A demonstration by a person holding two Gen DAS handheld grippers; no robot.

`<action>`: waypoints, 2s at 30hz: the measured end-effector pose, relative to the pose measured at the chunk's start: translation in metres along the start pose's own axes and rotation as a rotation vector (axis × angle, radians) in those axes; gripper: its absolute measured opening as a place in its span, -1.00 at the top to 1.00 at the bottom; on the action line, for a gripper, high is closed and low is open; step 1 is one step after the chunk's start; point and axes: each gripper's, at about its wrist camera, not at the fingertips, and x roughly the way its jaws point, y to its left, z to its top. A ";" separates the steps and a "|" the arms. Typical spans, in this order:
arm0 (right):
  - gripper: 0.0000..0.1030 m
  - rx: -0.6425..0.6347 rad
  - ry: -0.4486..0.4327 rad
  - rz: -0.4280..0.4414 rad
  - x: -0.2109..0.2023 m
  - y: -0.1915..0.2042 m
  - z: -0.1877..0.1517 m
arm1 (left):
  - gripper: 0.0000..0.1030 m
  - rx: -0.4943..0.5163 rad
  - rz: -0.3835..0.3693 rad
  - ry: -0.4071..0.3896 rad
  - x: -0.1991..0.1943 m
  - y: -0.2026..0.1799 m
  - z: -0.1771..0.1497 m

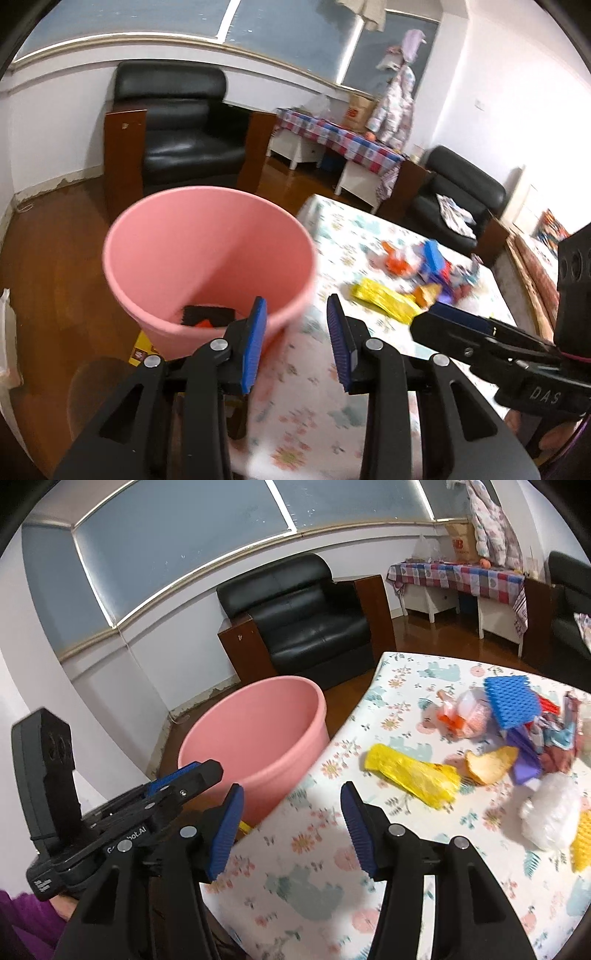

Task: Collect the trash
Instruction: 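Move both empty tools back toward the trash pile, then grasp the yellow plastic bag with the left tool while the right tool grasps the clear plastic bag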

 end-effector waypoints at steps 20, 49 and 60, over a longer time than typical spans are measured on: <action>-0.68 0.082 -0.125 -0.018 -0.061 -0.025 -0.025 | 0.34 0.052 -0.121 0.046 0.003 -0.039 -0.009; -0.67 0.299 -0.122 -0.286 -0.069 -0.159 -0.021 | 0.34 -0.002 -0.148 0.312 0.111 -0.073 0.023; -0.67 0.300 -0.120 -0.254 -0.062 -0.167 -0.021 | 0.34 -0.230 -0.120 0.448 0.159 -0.069 0.032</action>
